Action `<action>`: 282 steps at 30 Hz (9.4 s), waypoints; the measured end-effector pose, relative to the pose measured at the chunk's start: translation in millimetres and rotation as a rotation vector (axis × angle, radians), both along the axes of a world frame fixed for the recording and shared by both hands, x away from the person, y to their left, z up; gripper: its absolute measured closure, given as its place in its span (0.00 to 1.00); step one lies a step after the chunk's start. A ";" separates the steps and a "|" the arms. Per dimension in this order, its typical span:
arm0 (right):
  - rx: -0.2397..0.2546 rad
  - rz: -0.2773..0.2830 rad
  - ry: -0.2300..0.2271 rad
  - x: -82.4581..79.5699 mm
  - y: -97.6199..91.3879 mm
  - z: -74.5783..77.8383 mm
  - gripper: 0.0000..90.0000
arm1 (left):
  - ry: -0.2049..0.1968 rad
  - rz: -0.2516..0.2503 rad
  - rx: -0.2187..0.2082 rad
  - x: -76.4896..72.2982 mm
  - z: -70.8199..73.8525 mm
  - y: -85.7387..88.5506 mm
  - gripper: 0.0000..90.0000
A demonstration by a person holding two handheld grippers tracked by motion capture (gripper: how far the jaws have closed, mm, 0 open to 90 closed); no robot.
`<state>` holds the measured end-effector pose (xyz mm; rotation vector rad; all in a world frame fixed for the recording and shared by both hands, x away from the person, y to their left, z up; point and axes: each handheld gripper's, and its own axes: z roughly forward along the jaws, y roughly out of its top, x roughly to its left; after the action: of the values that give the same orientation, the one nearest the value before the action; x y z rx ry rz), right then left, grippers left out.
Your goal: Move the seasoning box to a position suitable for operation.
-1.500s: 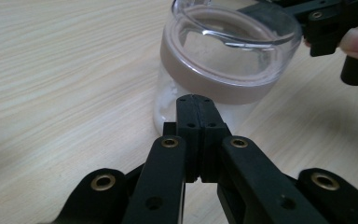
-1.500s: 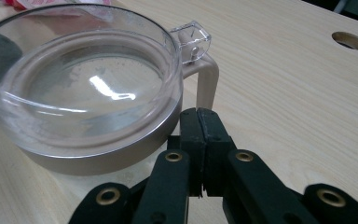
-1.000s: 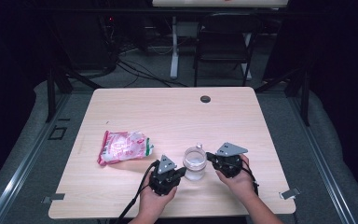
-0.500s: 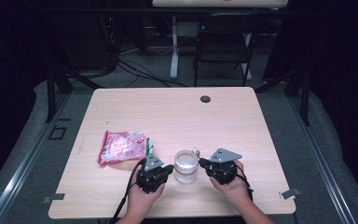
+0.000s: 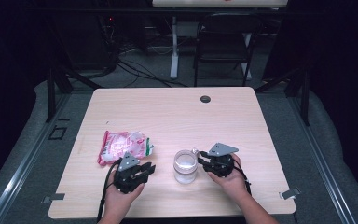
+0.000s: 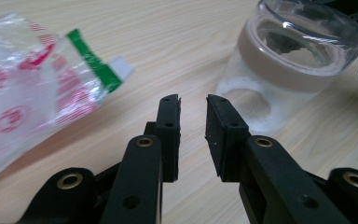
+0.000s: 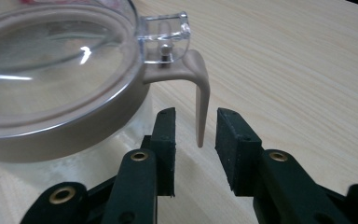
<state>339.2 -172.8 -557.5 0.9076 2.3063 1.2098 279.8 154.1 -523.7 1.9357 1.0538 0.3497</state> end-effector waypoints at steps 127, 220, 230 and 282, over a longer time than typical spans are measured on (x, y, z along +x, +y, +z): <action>0.075 -0.162 0.039 -72.8 -3.7 59.6 0.93 | 0.014 -0.311 0.061 -6.9 0.4 -64.4 1.00; 0.013 -0.110 -0.092 -102.0 11.6 57.8 0.54 | -0.073 -0.268 0.059 12.8 30.5 -95.0 0.66; 0.044 -0.126 -0.079 -102.9 2.9 57.2 0.59 | -0.038 -0.238 0.060 18.2 14.4 -89.8 0.69; 0.240 -0.146 0.036 -21.6 -29.9 46.0 0.77 | -0.062 -0.190 -0.036 20.9 18.9 -73.1 0.63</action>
<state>317.6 -202.7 -511.5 1.1672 2.1096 1.4371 300.7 81.0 -504.9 1.9615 0.8232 0.2808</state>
